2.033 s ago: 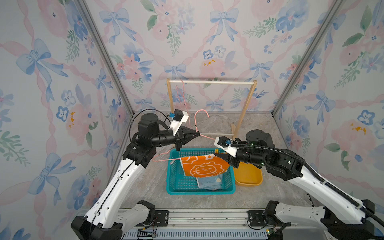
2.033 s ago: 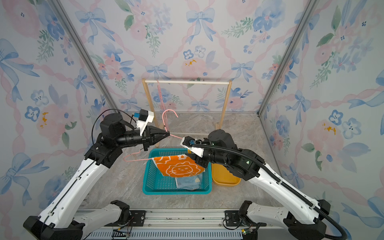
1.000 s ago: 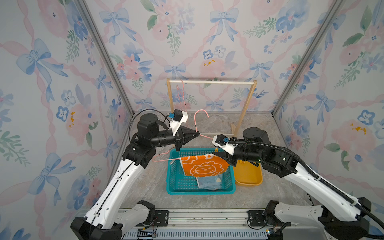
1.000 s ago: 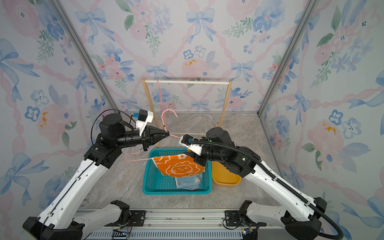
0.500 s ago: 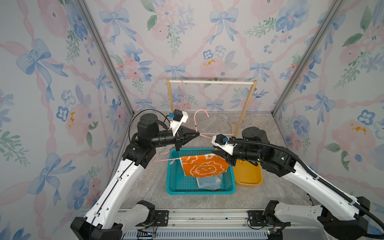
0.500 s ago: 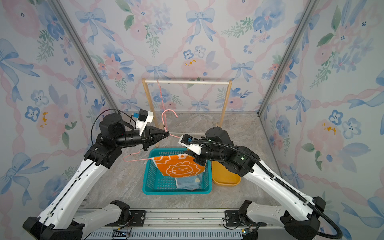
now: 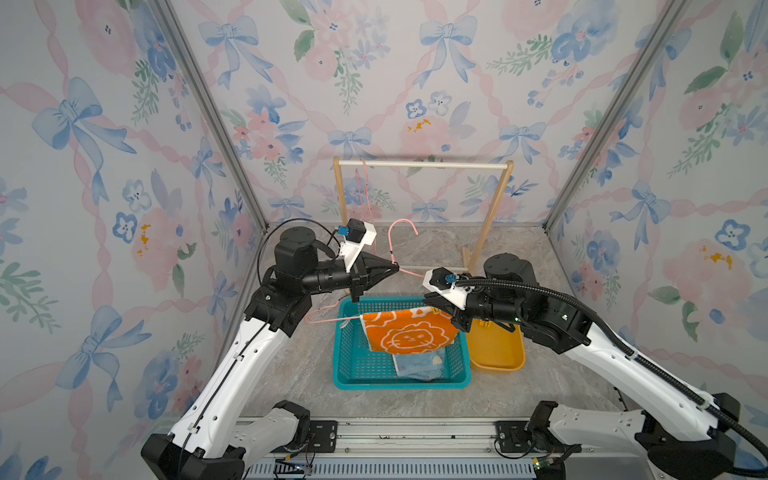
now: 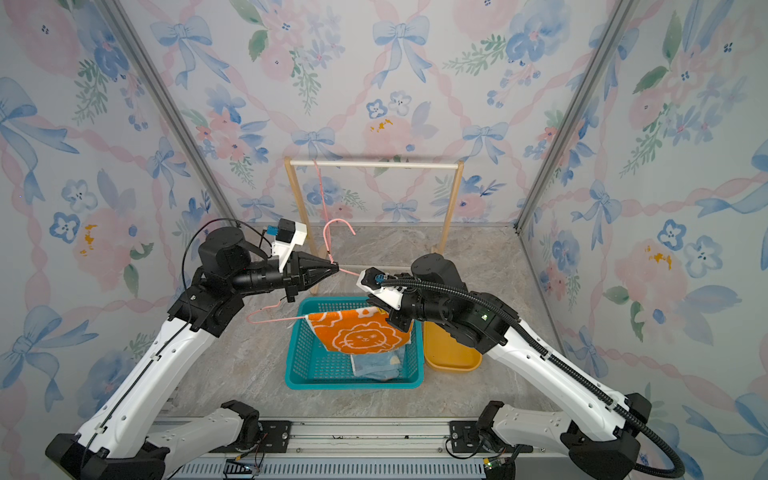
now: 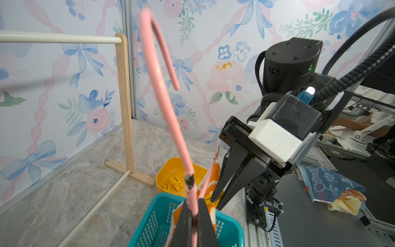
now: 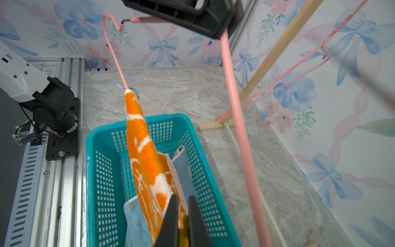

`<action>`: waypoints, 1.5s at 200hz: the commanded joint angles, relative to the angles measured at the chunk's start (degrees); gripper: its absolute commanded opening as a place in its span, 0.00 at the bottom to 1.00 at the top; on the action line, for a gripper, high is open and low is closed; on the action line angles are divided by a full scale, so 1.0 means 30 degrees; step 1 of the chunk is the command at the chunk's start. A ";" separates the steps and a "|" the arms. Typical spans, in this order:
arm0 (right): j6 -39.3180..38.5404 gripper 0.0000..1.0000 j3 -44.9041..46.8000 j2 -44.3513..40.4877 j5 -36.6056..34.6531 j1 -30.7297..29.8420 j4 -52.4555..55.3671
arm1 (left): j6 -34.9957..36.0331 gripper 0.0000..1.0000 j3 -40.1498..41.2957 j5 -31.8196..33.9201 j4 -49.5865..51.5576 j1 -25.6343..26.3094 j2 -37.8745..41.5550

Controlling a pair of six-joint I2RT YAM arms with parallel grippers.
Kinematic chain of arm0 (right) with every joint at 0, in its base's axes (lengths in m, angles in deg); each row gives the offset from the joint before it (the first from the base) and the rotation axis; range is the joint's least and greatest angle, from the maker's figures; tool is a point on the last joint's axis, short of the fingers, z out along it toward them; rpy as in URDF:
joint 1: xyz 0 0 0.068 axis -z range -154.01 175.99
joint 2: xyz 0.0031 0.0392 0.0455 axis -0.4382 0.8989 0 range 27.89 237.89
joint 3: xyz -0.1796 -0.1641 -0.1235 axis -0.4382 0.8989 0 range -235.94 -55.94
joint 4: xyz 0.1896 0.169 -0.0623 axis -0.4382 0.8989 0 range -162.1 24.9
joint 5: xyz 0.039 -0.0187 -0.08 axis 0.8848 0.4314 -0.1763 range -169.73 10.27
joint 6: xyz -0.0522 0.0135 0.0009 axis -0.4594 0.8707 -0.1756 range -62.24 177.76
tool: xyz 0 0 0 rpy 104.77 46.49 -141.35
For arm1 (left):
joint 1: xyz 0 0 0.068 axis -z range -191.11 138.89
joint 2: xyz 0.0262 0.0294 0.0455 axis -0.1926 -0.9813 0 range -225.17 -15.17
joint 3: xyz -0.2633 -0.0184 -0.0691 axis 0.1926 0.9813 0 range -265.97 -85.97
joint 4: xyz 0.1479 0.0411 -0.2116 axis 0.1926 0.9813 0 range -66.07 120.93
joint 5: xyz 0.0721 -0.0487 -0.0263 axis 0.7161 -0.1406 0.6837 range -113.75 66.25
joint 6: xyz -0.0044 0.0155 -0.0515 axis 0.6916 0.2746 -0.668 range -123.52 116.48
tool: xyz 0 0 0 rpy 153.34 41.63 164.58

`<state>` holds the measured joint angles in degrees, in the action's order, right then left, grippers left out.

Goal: Remove the clothespins securing towels to the hanger
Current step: Remove the clothespin from the hanger, then place the clothespin in the storage box.

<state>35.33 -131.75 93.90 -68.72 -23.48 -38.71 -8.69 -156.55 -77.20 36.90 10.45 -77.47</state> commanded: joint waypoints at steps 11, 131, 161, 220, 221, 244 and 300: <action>0.0154 0.03 0.0133 -0.0121 0.0096 0.0210 -0.0177 | 0.0080 0.00 0.0209 -0.0552 -0.0589 -0.0120 0.0451; 0.0955 0.00 -0.0717 -0.0897 -0.0121 0.0502 -0.0692 | 0.0138 0.00 0.0326 -0.0351 -0.0603 -0.0229 0.0047; 0.1533 0.00 -0.0872 -0.1198 0.0292 0.0602 -0.1247 | 0.0113 0.00 0.0355 -0.0362 -0.0603 -0.0302 0.0025; 0.2464 0.00 -0.0441 -0.2218 0.0902 0.0901 -0.2195 | 0.0113 0.00 0.0326 -0.0230 -0.0602 -0.0307 0.0084; 0.2481 0.00 -0.0432 -0.2239 0.0902 0.0903 -0.2194 | 0.0112 0.00 0.0326 -0.0230 -0.0603 -0.0319 0.0084; 0.2727 0.00 -0.0193 -0.2846 0.0851 0.1007 -0.1946 | 0.0127 0.00 0.0297 -0.0113 -0.0592 -0.0332 0.0077; 0.3651 0.01 0.1494 -0.4966 0.0431 0.1914 -0.1479 | 0.0060 0.00 0.0190 0.0062 -0.0601 -0.0411 0.0024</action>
<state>43.76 -129.85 81.71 -66.86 -19.46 -43.76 -8.67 -156.14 -77.02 36.27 9.69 -77.49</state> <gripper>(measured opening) 0.060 0.061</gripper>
